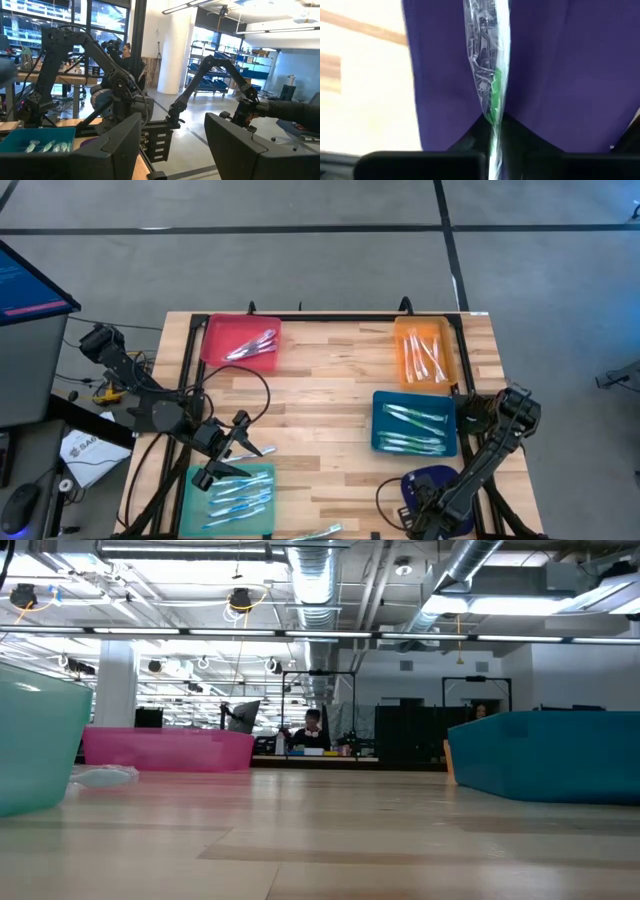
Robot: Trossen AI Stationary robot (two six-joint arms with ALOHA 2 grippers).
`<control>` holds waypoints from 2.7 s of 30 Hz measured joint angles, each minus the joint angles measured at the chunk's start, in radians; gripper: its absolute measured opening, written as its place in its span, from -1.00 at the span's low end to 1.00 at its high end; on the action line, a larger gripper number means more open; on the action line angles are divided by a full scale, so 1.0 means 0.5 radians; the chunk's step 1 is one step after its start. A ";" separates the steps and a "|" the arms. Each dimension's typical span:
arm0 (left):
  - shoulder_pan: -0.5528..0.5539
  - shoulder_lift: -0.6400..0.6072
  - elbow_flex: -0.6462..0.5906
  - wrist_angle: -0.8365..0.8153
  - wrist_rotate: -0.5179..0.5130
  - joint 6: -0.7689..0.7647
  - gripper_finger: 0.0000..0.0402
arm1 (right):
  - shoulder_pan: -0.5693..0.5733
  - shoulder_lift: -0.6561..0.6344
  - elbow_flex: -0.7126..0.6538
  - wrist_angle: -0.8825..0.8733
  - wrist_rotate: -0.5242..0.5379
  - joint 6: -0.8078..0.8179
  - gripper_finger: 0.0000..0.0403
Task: Pick & Place Toothbrushes
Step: Put the green toothbrush into the blue bin
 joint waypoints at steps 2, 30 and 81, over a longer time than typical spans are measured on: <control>0.000 0.000 0.000 0.000 0.000 0.000 0.05 | -0.001 -0.001 0.022 0.002 0.000 -0.009 -0.93; 0.001 0.000 0.000 -0.017 -0.056 0.040 0.05 | -0.290 -0.011 1.073 -0.797 1.487 -0.965 -0.97; -0.001 -0.001 0.000 -0.118 0.080 0.262 0.05 | -0.751 0.329 1.224 2.427 1.728 -4.613 -0.95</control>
